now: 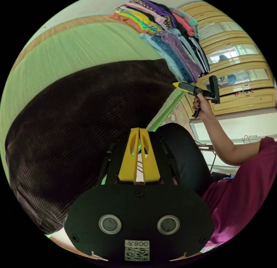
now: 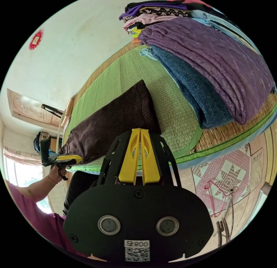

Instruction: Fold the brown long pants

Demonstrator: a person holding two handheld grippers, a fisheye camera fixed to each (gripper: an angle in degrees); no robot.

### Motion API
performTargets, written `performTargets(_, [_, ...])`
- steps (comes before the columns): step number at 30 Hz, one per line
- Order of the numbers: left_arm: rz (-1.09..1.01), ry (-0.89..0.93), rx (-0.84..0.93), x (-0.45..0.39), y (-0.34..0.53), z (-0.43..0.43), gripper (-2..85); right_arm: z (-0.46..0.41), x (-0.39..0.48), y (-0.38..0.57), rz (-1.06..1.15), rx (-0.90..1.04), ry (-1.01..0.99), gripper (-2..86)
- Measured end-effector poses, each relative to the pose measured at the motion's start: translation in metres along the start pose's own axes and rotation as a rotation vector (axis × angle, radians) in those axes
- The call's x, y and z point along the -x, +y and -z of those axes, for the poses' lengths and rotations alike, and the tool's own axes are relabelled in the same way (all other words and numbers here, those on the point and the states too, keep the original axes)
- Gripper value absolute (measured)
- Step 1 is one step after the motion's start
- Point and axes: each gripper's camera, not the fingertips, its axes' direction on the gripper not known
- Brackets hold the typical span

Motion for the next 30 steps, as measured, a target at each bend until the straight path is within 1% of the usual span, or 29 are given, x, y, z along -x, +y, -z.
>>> performTargets(4, [-0.114,0.012,-0.059,-0.031,-0.032,0.028,1.1,0.02,-0.012,0.017,-0.042,-0.074,0.013,2.3])
performTargets(6, [-0.143,0.017,-0.061,-0.036,-0.056,0.03,1.9,0.026,-0.021,0.027,-0.063,-0.107,0.022,5.4])
performTargets(12, [-0.247,0.024,-0.063,-0.059,-0.159,0.019,5.0,0.021,-0.037,0.03,-0.076,-0.116,-0.014,6.8])
performTargets(14, [-0.288,0.015,-0.046,-0.071,-0.201,0.01,6.1,0.021,-0.042,0.031,-0.089,-0.126,-0.029,7.6])
performTargets(17, [-0.319,0.0,-0.024,-0.083,-0.245,-0.004,7.1,0.025,-0.052,0.034,-0.129,-0.148,-0.001,9.2])
performTargets(20, [-0.333,-0.009,0.001,-0.088,-0.281,-0.021,8.0,0.023,-0.063,0.035,-0.138,-0.166,-0.043,9.8])
performTargets(23, [-0.319,-0.012,0.005,-0.09,-0.312,-0.037,8.6,0.002,-0.063,0.025,-0.12,-0.101,-0.052,10.0])
performTargets(25, [-0.308,0.024,0.015,-0.089,-0.328,-0.048,9.0,-0.005,-0.062,0.021,-0.113,-0.1,-0.068,9.7])
performTargets(30, [-0.324,-0.005,0.142,-0.091,-0.355,-0.095,8.2,-0.013,-0.075,0.015,-0.146,-0.125,-0.123,8.9])
